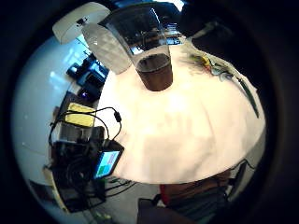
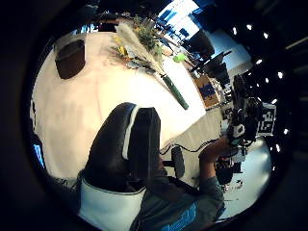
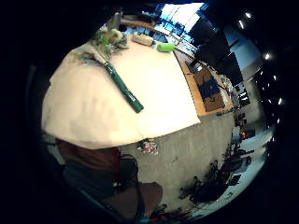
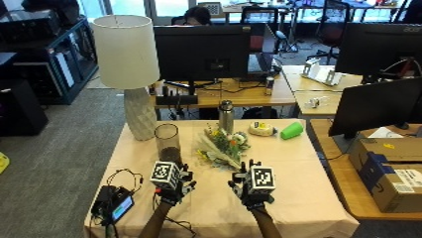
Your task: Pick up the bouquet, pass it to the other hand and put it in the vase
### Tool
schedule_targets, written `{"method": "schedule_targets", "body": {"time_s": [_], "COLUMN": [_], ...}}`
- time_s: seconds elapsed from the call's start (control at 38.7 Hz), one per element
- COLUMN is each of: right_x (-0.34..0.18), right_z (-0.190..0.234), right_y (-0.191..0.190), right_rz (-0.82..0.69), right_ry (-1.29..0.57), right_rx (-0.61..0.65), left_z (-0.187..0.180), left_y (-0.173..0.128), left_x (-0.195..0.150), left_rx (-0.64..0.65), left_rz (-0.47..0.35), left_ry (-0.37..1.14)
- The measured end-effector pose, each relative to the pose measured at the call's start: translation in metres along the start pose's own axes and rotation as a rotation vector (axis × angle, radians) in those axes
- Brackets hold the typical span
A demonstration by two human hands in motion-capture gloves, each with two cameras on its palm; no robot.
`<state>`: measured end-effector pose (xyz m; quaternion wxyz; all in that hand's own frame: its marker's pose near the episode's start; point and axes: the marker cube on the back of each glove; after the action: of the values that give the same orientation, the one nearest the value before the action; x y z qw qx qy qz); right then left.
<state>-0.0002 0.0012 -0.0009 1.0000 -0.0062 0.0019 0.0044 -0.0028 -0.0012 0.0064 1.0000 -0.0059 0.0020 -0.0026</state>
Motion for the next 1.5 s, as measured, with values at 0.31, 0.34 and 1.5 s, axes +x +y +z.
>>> {"method": "schedule_targets", "body": {"time_s": [0.31, 0.34, 1.5], "right_x": [0.000, 0.000, 0.047], "right_z": [0.010, 0.011, 0.041], "right_y": [-0.004, -0.005, -0.030], "right_rz": [0.000, 0.001, 0.109], "right_ry": [-0.005, -0.004, 0.054], "right_rx": [-0.041, -0.044, -0.233], "left_z": [0.004, 0.005, -0.010], "left_y": [-0.002, -0.003, -0.008], "left_x": [-0.002, -0.002, -0.003], "left_rx": [0.012, 0.012, -0.193], "left_rz": [0.005, 0.007, -0.058], "left_ry": [0.014, 0.015, -0.021]}}
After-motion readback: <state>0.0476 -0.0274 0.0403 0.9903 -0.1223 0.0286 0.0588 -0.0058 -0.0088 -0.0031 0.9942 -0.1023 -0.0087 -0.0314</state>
